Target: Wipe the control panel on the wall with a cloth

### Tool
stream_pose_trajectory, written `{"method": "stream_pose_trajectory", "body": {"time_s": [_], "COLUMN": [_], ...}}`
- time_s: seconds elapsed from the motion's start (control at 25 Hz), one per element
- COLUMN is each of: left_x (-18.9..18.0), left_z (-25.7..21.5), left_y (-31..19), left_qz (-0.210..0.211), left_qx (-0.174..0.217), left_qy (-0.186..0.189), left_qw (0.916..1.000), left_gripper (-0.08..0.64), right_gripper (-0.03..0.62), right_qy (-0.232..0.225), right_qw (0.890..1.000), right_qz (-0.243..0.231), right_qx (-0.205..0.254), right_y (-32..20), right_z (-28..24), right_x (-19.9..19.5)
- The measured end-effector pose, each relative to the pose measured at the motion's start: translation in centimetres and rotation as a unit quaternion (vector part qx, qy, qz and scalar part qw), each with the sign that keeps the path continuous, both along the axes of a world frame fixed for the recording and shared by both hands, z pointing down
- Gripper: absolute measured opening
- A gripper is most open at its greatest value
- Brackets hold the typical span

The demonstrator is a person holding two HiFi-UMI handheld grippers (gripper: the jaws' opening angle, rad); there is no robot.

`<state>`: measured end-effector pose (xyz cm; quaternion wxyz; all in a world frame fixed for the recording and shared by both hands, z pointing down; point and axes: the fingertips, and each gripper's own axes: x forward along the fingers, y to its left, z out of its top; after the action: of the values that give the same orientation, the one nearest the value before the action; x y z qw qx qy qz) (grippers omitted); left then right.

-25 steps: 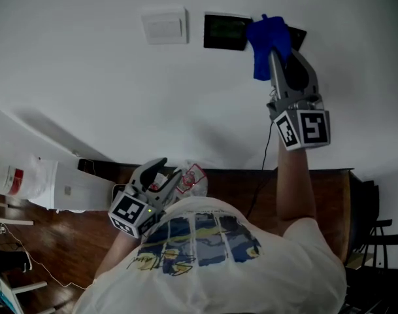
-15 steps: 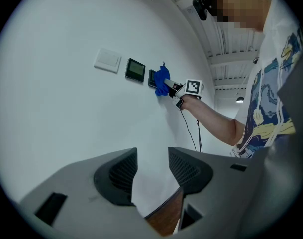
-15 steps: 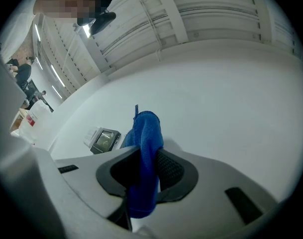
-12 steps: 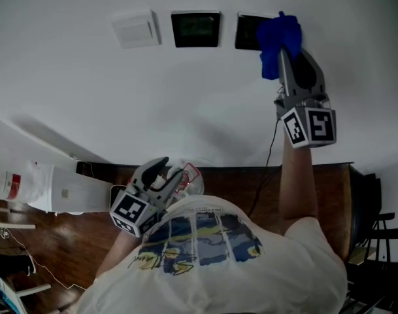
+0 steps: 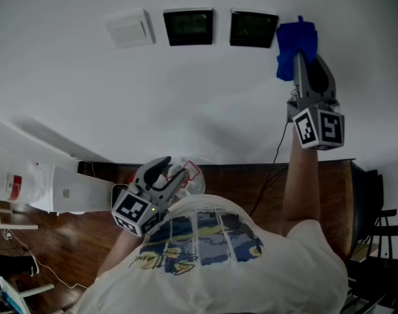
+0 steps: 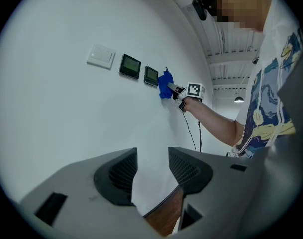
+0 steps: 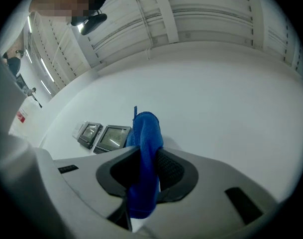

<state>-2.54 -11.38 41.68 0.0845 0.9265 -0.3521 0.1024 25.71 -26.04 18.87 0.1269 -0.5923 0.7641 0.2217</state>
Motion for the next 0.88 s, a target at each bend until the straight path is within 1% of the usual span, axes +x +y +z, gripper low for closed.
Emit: {"method": "stream_pose_trajectory", "body": {"time_s": [0.12, 0.2, 0.32, 0.44, 0.52, 0.64, 0.88], "left_x": [-0.5, -1.2, -2.2, -3.5, -4.5, -6.4, -10.8], "left_z": [0.0, 0.3, 0.0, 0.1, 0.1, 0.0, 0.1], "left_y": [0.2, 0.3, 0.5, 0.8, 1.1, 1.5, 2.1], "left_qz": [0.003, 0.005, 0.005, 0.004, 0.000, -0.016, -0.052], "left_qx": [-0.002, -0.002, -0.001, 0.003, 0.006, 0.004, 0.008], "left_qy": [0.000, -0.005, -0.002, -0.003, -0.004, 0.002, -0.005], "left_qw": [1.0000, 1.0000, 1.0000, 1.0000, 1.0000, 0.9999, 0.9986], "left_gripper": [0.176, 0.176, 0.176, 0.176, 0.176, 0.176, 0.176], "right_gripper": [0.094, 0.094, 0.094, 0.094, 0.094, 0.094, 0.094], "right_qy": [0.003, 0.011, 0.035, 0.061, 0.073, 0.076, 0.067], "right_qw": [1.000, 1.000, 0.998, 0.994, 0.990, 0.986, 0.982], "right_qz": [-0.002, -0.011, -0.042, -0.087, -0.114, -0.146, -0.174], "right_qx": [0.005, 0.014, 0.030, 0.040, 0.040, 0.039, 0.026], "right_y": [1.5, 2.9, 5.1, 6.0, 5.6, 4.1, 0.6], "right_z": [-0.1, -0.5, -1.1, -1.4, -1.2, -1.2, -0.9], "right_x": [-0.8, -2.6, -6.8, -11.8, -15.0, -18.9, -24.1]}}
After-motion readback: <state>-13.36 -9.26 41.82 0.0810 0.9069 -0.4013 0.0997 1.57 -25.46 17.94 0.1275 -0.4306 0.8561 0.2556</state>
